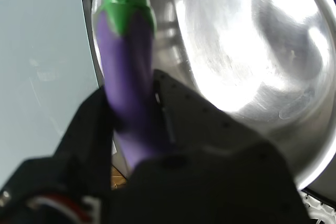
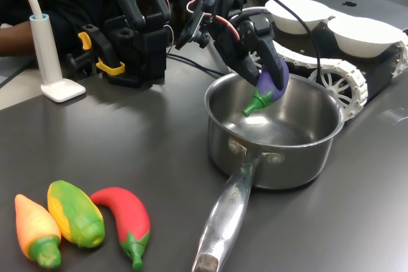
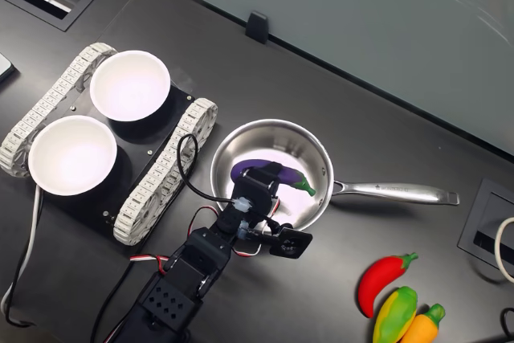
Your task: Pick up the brinjal and place them in the pan
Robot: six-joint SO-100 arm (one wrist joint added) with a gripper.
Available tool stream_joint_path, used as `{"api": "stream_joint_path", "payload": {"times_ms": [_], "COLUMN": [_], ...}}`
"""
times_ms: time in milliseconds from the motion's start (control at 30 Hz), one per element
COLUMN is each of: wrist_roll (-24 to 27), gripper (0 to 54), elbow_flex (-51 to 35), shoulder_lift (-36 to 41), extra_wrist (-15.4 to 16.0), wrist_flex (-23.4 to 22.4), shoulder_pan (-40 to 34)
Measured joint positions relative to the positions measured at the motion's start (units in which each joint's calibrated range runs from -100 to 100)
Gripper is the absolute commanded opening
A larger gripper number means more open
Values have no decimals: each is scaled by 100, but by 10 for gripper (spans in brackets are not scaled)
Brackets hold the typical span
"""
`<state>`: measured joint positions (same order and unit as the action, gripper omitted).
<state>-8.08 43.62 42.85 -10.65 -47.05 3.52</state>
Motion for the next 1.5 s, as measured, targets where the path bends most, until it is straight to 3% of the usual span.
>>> {"api": "stream_joint_path", "payload": {"times_ms": [133,267,567,967,1133,1200,1333,1500], "wrist_roll": [-127,-210,-151,-78,-39,-39,-39,103], "gripper": [242,265,398,437,425,392,238,154], "elbow_flex": [0,100,208,208,208,208,208,208], "shoulder_lift": [8,17,67,421,505,556,724,1035], "extra_wrist": [-28,-18,-37,-73,-83,-83,-83,-83], "wrist_flex": [0,0,-8,-102,-102,-102,-102,-102], "shoulder_pan": [-154,-308,-429,-484,-517,-517,-517,-517]}}
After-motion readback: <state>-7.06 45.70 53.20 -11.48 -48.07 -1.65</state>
